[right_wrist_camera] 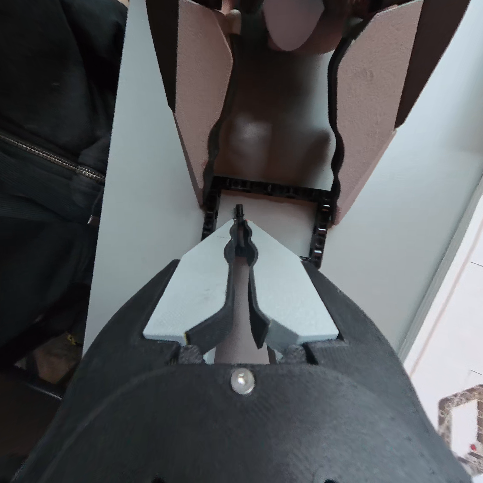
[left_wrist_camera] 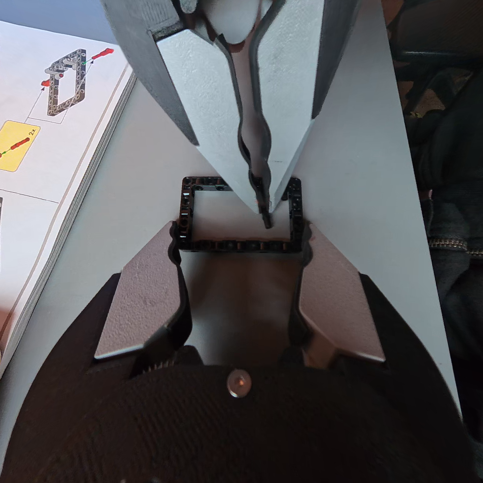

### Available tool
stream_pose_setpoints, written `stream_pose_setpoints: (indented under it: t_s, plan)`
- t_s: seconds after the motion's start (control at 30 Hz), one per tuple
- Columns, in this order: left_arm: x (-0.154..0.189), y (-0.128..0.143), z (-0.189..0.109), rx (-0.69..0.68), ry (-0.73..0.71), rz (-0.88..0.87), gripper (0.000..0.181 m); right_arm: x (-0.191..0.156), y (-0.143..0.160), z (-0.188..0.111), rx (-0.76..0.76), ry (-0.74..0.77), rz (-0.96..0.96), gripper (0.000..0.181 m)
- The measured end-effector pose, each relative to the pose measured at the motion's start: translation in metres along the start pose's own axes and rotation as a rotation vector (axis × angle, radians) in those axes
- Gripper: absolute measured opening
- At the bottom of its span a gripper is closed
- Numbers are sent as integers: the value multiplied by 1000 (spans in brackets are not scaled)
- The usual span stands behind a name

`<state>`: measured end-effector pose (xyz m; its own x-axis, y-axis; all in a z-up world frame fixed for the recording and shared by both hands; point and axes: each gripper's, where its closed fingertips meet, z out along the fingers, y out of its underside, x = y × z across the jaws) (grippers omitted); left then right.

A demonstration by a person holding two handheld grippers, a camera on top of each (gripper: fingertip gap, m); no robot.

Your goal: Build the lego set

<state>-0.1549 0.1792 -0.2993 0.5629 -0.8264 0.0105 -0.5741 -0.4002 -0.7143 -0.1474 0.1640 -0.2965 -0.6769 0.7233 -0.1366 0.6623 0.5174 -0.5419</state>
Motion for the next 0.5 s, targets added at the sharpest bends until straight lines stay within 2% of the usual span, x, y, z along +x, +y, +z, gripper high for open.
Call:
stream_pose_setpoints:
  t_s: [0.2, 0.5]
  plan:
    - [0, 0, 0, 0, 0, 0, 93, -8, -6, 4, 44, -22, 98, 1]
    - [0, 0, 0, 0, -2, 1, 93, -12, -10, 7, 14, -41, 75, 0]
